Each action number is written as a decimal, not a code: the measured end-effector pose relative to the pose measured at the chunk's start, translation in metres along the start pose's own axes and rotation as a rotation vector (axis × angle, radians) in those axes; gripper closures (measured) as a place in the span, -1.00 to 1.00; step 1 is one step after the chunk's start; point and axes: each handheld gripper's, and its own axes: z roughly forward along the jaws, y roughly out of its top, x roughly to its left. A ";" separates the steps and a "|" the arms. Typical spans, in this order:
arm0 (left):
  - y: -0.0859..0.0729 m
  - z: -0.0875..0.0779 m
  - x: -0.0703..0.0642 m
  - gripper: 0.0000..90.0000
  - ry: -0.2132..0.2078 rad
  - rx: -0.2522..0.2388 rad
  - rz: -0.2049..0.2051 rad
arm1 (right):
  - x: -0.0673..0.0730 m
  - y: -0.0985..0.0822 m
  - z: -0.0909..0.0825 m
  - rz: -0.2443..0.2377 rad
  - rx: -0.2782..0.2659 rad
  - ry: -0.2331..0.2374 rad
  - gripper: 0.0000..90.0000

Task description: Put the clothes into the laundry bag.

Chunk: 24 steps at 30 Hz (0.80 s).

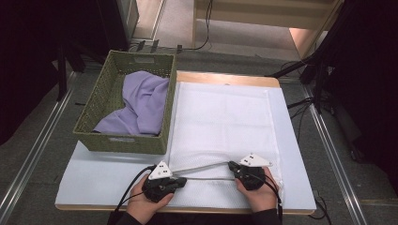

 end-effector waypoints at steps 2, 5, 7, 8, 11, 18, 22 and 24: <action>0.000 0.000 0.000 1.00 -0.001 0.000 -0.003 | 0.000 0.001 -0.007 0.020 -0.050 0.018 0.97; 0.000 0.000 0.001 1.00 -0.006 0.001 -0.005 | 0.002 0.010 -0.029 0.054 -0.239 0.081 0.97; 0.000 0.000 0.001 1.00 -0.004 0.001 -0.004 | 0.004 0.013 -0.033 0.053 -0.273 0.112 0.95; 0.000 0.000 0.000 1.00 -0.002 0.001 -0.003 | 0.004 0.013 -0.031 0.056 -0.256 0.119 0.94; 0.000 0.000 0.000 1.00 0.000 0.000 0.001 | 0.005 0.005 -0.016 0.060 -0.148 0.084 0.95; 0.000 0.000 0.000 1.00 0.000 0.000 0.001 | 0.009 0.003 -0.005 0.040 -0.070 0.032 0.81; 0.000 0.000 0.000 1.00 0.001 0.000 0.002 | 0.013 0.002 0.001 0.017 -0.032 -0.011 0.66; 0.000 0.000 0.000 1.00 0.000 0.000 0.001 | 0.015 0.001 0.004 0.006 -0.020 -0.034 0.53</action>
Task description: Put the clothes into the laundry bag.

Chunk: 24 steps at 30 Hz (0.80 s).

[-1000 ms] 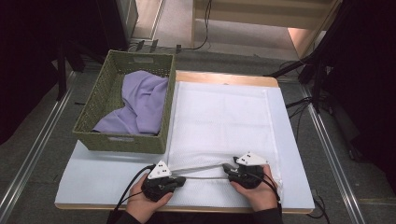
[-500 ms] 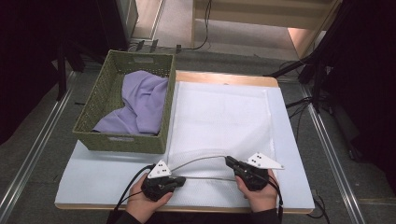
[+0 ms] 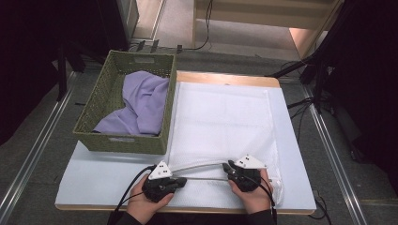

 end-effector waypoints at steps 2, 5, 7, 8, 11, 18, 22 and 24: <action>0.000 0.000 0.000 1.00 0.000 0.000 -0.001 | 0.002 0.001 0.001 -0.010 0.008 -0.044 0.36; 0.000 0.000 0.000 1.00 -0.001 0.000 -0.001 | -0.001 0.002 0.003 0.008 0.010 -0.108 0.13; 0.000 0.000 0.000 1.00 0.000 -0.001 -0.001 | -0.004 0.002 0.003 0.033 0.019 -0.113 0.06; 0.000 0.000 0.000 1.00 0.000 0.000 0.000 | -0.005 0.002 0.003 0.039 0.020 -0.113 0.08; 0.000 0.000 0.000 1.00 -0.001 0.000 -0.001 | -0.003 0.001 0.001 0.027 0.014 -0.054 0.62; 0.000 0.000 0.000 1.00 -0.001 0.000 -0.002 | -0.001 0.006 -0.012 0.080 -0.099 0.145 0.95; 0.000 0.000 0.000 1.00 0.000 0.000 -0.001 | 0.003 0.004 -0.008 0.046 -0.048 0.137 0.89; 0.000 0.000 0.000 1.00 0.000 0.000 0.000 | 0.005 0.002 -0.002 0.048 -0.025 0.119 0.83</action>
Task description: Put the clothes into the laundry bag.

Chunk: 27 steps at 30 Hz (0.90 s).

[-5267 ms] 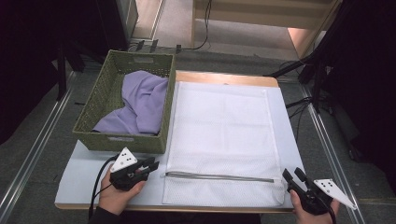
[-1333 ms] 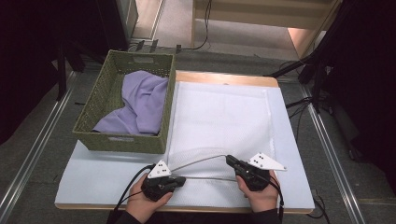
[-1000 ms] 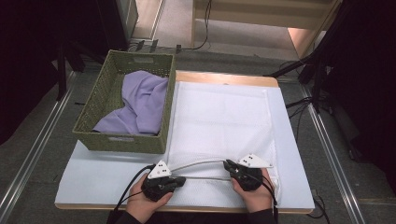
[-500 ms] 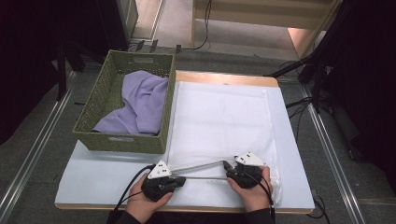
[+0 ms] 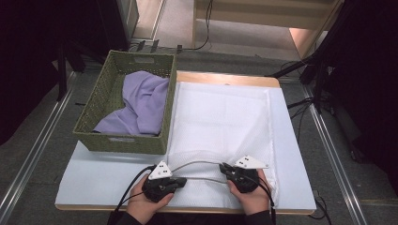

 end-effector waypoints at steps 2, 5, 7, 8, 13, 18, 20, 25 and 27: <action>0.000 0.000 0.000 1.00 -0.001 0.000 0.000 | 0.002 0.000 0.004 -0.019 0.012 -0.018 0.77; 0.000 0.000 0.000 1.00 0.000 0.000 -0.001 | 0.005 0.001 0.008 -0.031 0.029 -0.051 0.63; 0.000 0.000 0.000 1.00 0.000 0.000 0.001 | 0.008 0.002 0.010 -0.038 0.032 -0.092 0.48; 0.000 0.000 0.000 1.00 0.000 0.000 0.001 | 0.009 0.003 0.011 -0.046 0.031 -0.109 0.42; 0.000 0.000 0.000 1.00 0.001 -0.001 -0.001 | 0.012 0.005 0.014 -0.050 0.034 -0.152 0.65; 0.000 0.000 0.000 1.00 0.000 -0.001 0.000 | 0.008 0.004 0.008 0.013 -0.029 -0.143 0.97; 0.000 0.000 0.000 1.00 0.000 -0.001 0.000 | 0.006 0.006 0.002 0.036 -0.069 -0.134 0.97; 0.000 0.000 0.000 1.00 0.002 -0.002 0.000 | -0.001 0.013 -0.024 0.104 -0.228 -0.092 0.96; 0.000 0.000 -0.001 1.00 0.002 -0.002 -0.001 | -0.002 0.014 -0.030 0.110 -0.257 -0.105 0.96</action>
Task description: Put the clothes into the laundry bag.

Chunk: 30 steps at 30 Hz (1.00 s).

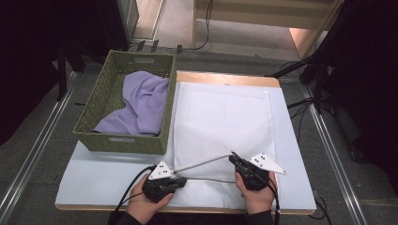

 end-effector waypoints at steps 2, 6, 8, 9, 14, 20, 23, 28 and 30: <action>0.000 0.000 0.001 0.98 -0.014 0.002 -0.008 | 0.000 0.000 0.000 0.005 -0.001 -0.002 0.96; 0.001 -0.004 0.001 0.61 -0.035 -0.028 0.002 | 0.004 -0.003 0.004 -0.008 0.023 -0.005 0.96; 0.002 -0.009 -0.001 0.46 -0.048 -0.078 0.010 | 0.005 -0.003 0.005 -0.020 0.026 0.000 0.96; 0.004 -0.012 -0.002 0.42 -0.049 -0.101 0.008 | 0.006 -0.004 0.005 -0.021 0.028 0.000 0.96; 0.017 -0.038 -0.004 0.11 0.013 -0.191 -0.004 | 0.003 -0.005 0.003 -0.013 0.037 0.007 0.96; 0.033 -0.073 -0.002 -0.56 0.137 -0.235 -0.025 | 0.001 -0.005 0.002 -0.024 0.046 0.015 0.94; 0.044 -0.089 0.001 -0.75 0.166 -0.269 -0.046 | 0.000 -0.005 0.001 -0.024 0.048 0.017 0.94; 0.057 -0.105 0.013 -1.00 0.124 -0.335 -0.041 | 0.000 -0.004 0.001 -0.020 0.049 0.017 0.93; 0.063 -0.106 0.019 -1.00 0.157 -0.344 -0.036 | 0.000 -0.004 0.000 -0.025 0.046 0.012 0.92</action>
